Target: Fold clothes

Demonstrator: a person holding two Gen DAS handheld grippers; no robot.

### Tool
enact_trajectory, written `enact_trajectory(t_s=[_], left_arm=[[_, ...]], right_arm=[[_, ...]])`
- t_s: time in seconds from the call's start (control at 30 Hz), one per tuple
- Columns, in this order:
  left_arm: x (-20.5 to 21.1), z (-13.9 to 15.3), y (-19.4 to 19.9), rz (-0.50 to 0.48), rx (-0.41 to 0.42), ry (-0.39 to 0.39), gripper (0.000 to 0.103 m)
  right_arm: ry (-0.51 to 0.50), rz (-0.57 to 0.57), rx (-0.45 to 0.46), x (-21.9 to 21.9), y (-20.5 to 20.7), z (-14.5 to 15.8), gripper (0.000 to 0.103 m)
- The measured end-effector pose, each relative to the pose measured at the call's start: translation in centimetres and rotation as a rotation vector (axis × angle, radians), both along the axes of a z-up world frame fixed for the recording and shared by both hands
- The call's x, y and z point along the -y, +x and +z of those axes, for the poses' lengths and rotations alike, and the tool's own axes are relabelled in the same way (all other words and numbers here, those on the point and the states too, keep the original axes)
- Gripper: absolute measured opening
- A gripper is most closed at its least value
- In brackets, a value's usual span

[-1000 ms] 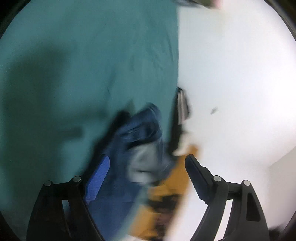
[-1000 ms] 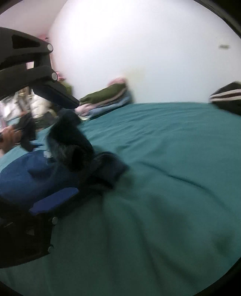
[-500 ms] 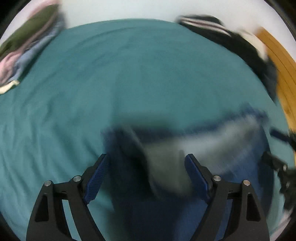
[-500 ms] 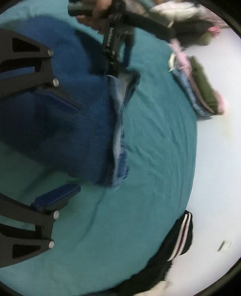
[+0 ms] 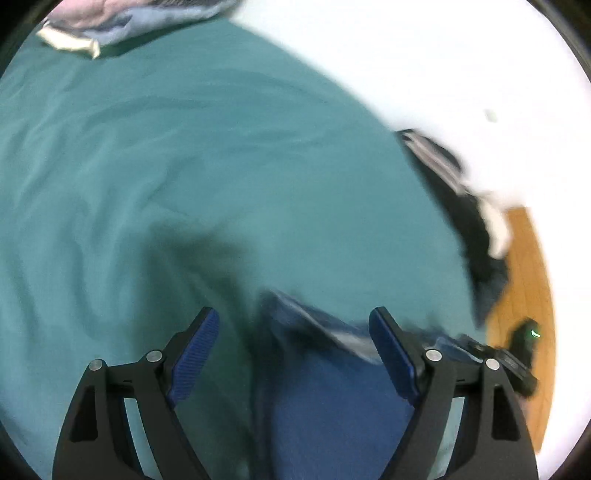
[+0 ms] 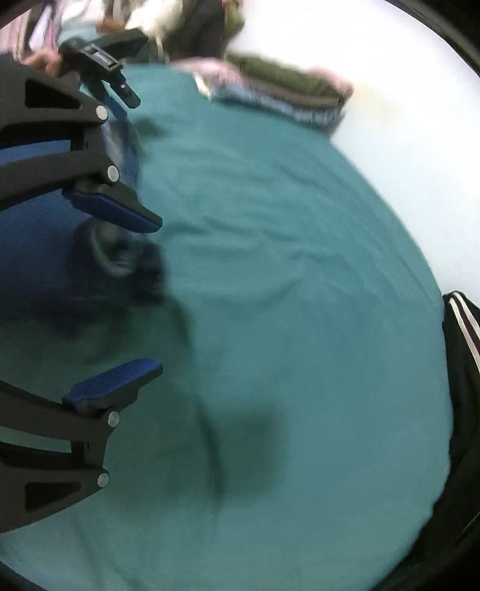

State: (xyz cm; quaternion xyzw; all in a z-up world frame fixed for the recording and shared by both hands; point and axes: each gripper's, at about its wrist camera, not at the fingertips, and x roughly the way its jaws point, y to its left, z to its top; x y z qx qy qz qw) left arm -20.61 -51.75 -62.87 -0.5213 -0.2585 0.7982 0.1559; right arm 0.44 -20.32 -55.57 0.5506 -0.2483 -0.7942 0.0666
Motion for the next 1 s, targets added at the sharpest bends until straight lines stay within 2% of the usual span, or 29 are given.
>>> enact_trajectory(t_s=[0.07, 0.13, 0.23, 0.3, 0.4, 0.43, 0.53, 0.6, 0.63, 0.67, 0.7, 0.73, 0.77, 0.83, 0.9, 0.93, 1.0], left_arm=[[-0.9, -0.8, 0.7, -0.066, 0.023, -0.046, 0.084], [-2.2, -3.4, -0.9, -0.098, 0.101, -0.126, 0.084], [-2.4, -5.9, -3.1, -0.08, 0.155, -0.16, 0.082], [-1.1, -6.2, -4.0, -0.021, 0.172, -0.129, 0.081], [1.0, -7.1, -5.1, 0.036, 0.21, -0.08, 0.08], [1.2, -7.1, -5.1, 0.026, 0.215, -0.083, 0.08], [0.2, -5.3, -3.3, -0.062, 0.197, -0.131, 0.08], [0.9, -4.1, -0.9, -0.08, 0.17, -0.064, 0.081], [1.4, -4.0, 0.3, -0.07, 0.16, -0.027, 0.081], [1.7, -4.3, 1.2, -0.06, 0.165, -0.014, 0.081], [1.9, -4.8, 1.7, -0.06, 0.169, -0.009, 0.08], [1.9, -5.4, 1.7, -0.071, 0.169, -0.015, 0.061], [1.8, -6.1, 1.6, -0.082, 0.17, -0.021, 0.055], [1.7, -7.4, 1.4, -0.105, 0.172, -0.034, 0.048], [3.2, -8.5, 1.1, -0.103, 0.213, 0.051, 0.046], [3.8, -8.6, 1.1, -0.126, 0.222, 0.069, 0.045], [4.4, -8.3, 1.6, -0.178, 0.233, 0.053, 0.044]], right_arm=[[-0.028, 0.034, -0.013, 0.1, 2.0, 0.6, 0.074], [-0.008, 0.065, 0.019, 0.8, 1.8, -0.7, 0.074], [0.03, 0.099, 0.065, 1.4, 0.5, -2.9, 0.074], [0.046, 0.017, -0.004, 0.1, 0.7, -1.8, 0.074], [-0.023, -0.141, -0.13, -3.0, 3.0, 0.8, 0.074], [-0.043, -0.123, -0.122, -3.2, 3.3, 0.9, 0.074], [-0.048, 0.031, -0.008, -1.7, 3.4, -1.4, 0.074], [-0.034, 0.118, 0.078, 0.3, 3.6, -3.8, 0.074], [-0.044, 0.127, 0.077, 0.8, 3.7, -4.2, 0.067], [-0.092, 0.123, 0.053, 0.8, 3.9, -4.2, 0.035], [-0.139, 0.119, 0.031, 0.8, 4.0, -4.2, 0.021], [-0.173, 0.103, 0.026, 0.8, 4.0, -4.2, 0.019], [-0.162, 0.087, -0.001, 0.8, 3.9, -4.3, 0.017], [-0.153, 0.071, -0.015, 0.7, 4.0, -4.9, 0.015], [-0.246, -0.018, 0.033, -1.1, 3.7, -7.1, 0.015], [-0.292, -0.062, 0.058, -2.0, 3.6, -8.3, 0.015], [-0.397, -0.129, 0.119, -3.3, 3.7, -11.1, 0.016]])
